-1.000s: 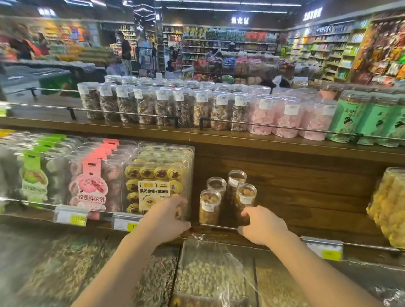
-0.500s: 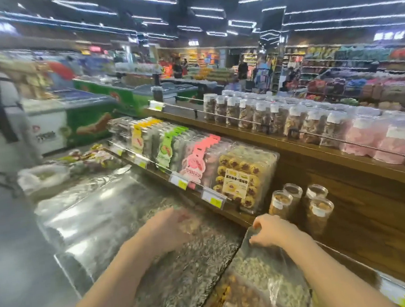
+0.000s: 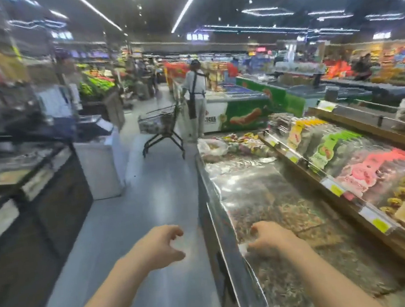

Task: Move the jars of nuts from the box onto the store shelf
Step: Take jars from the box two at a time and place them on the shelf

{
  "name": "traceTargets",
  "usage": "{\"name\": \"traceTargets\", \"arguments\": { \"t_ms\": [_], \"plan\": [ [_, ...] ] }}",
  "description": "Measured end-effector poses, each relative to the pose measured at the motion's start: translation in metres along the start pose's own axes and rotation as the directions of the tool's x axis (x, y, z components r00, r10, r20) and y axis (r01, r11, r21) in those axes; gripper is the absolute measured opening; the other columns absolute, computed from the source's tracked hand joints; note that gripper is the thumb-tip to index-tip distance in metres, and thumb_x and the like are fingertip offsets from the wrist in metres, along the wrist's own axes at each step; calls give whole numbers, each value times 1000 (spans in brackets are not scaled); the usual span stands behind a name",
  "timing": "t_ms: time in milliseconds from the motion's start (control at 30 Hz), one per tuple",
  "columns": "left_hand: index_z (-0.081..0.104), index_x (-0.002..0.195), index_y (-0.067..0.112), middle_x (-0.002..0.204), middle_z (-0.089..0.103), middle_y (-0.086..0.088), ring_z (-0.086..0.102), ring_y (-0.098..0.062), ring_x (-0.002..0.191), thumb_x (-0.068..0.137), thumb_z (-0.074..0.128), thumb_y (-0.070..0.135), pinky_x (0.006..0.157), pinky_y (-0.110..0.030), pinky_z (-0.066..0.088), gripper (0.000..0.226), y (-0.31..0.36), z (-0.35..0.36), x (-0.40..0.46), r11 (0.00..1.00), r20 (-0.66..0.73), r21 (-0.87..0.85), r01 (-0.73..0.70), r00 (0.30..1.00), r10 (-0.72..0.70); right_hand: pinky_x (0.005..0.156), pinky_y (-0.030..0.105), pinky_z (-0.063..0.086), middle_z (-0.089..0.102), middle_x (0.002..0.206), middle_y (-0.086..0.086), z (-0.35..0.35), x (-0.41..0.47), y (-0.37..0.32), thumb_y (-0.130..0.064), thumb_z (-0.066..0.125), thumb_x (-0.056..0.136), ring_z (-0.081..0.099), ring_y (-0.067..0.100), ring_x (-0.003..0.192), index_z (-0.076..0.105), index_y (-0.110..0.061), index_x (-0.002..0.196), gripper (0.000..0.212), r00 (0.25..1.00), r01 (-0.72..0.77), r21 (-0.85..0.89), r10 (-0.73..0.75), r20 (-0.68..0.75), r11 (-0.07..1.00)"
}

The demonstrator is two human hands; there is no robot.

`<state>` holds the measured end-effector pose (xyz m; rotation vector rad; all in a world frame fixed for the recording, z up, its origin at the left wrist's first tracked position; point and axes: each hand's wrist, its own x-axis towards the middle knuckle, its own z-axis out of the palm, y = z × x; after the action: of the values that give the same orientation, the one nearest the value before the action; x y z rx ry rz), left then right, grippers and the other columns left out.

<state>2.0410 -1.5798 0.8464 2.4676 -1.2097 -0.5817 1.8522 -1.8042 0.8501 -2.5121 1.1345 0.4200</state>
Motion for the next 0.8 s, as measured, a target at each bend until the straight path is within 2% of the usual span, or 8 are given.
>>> {"name": "traceTargets", "arguments": {
  "t_ms": [67,133,233,367,500,600,667,800],
  "plan": [
    [56,138,30,138,58,5,61,-13,112,81,76,43,91,-28,52,62,-46,-13,-26,995,-24,-20,94,995,-95,98,32,50,63,135,5,8,-2,-48,-42,68,84,61,24,123,59,-21,137,57,997,74,-23,-74,2,997],
    [55,139,32,138,57,7,59,-12,117,82,75,43,99,-29,48,61,-89,-25,-56,985,-39,-46,169,985,-170,97,34,52,64,132,2,20,-4,-99,-42,68,81,62,23,119,61,-24,132,55,992,126,-48,-126,10,991],
    [53,140,31,138,56,9,56,-9,123,84,75,39,100,-24,45,61,-154,-43,-103,965,-76,-75,251,964,-256,99,37,50,59,137,-2,46,-9,-180,-47,67,80,59,22,123,56,-29,136,61,977,210,-106,-206,52,972],
    [54,140,30,137,58,7,57,-11,120,83,75,42,100,-28,47,62,-253,-62,-169,925,-97,-88,369,921,-377,95,34,50,57,140,1,100,-23,-300,-43,65,89,59,22,121,49,-27,146,61,941,329,-147,-311,132,933],
    [56,138,31,132,62,6,64,-12,111,80,76,45,96,-32,52,63,-350,-64,-236,873,-96,-114,474,869,-485,95,38,53,65,126,3,175,-37,-415,-40,65,85,63,25,112,58,-22,135,54,899,423,-189,-384,210,886],
    [56,138,29,136,61,6,58,-15,123,83,75,43,101,-33,49,60,-410,-56,-285,841,-81,-121,528,839,-538,97,42,54,67,121,8,239,-51,-490,-34,66,82,64,29,110,64,-14,125,48,855,502,-220,-441,273,837],
    [56,138,27,137,60,5,55,-16,127,84,75,42,104,-34,47,60,-447,-48,-314,816,-76,-134,562,815,-574,97,42,53,65,125,7,280,-64,-534,-36,66,82,62,29,114,64,-18,124,46,821,553,-224,-479,310,803],
    [57,134,32,135,61,4,59,-20,122,83,73,42,101,-42,51,55,-508,-29,-362,721,-41,-228,654,734,-678,97,40,51,64,123,3,351,-85,-602,-36,61,86,60,28,118,60,-27,128,43,740,654,-245,-539,403,716]
  ]
}}
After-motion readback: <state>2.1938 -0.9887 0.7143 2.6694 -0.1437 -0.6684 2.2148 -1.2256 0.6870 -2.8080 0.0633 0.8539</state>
